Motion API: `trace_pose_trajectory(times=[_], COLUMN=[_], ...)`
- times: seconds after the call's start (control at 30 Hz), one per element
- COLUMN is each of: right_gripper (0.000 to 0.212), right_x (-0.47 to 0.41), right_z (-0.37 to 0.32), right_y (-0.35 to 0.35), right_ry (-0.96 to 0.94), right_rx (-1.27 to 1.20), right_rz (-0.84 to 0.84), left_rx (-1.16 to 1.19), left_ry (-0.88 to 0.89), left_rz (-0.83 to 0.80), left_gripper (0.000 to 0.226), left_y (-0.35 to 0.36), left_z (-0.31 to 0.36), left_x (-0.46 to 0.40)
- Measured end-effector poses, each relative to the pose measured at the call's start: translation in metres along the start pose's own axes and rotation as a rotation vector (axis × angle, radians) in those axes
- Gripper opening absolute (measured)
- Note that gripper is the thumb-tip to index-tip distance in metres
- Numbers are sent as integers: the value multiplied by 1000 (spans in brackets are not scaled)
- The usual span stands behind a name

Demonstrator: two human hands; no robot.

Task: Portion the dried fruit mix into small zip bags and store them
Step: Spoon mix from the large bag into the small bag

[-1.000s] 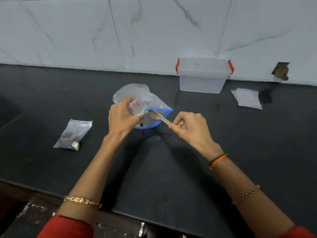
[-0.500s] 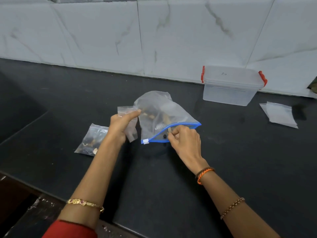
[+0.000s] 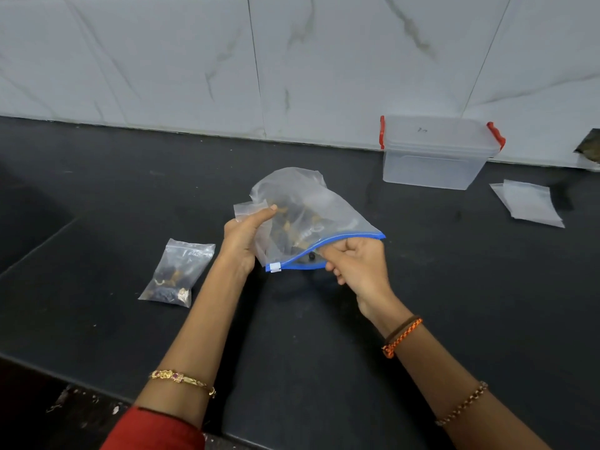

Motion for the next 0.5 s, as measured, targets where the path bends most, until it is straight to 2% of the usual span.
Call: trace_pose_trajectory(times=[0.07,0.17,0.27,0.4,0.5], right_gripper=[27,27,25,21,18], right_x=[-1,-4,-2,-1,1], right_z=[0,1,5,13,17], right_y=[-10,-28,-44,-60,-64], right_ry=[24,44,78,202,286], right_rx=[-24,-83,-164,-283,-350], right_rz=[50,120,168,208,204], left_rx=[-5,-38,-132,-458,-751], left_ry=[25,110,275,612,796], left_rz=[15,38,43,54,-18], left_gripper=[25,11,17,21,33], left_y=[-2,-5,-10,-8,6], left_z=[1,5,12,18,7], left_x=[2,7,18,58,87])
Point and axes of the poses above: each hand's wrist, its own x-axis away from the middle knuckle, its own y-axis out of the palm, z = x × y, the point moved 6 cm from there along -x, towards the middle knuckle, and after that the axes turned 15 degrees about z, right-handed, at the moved point
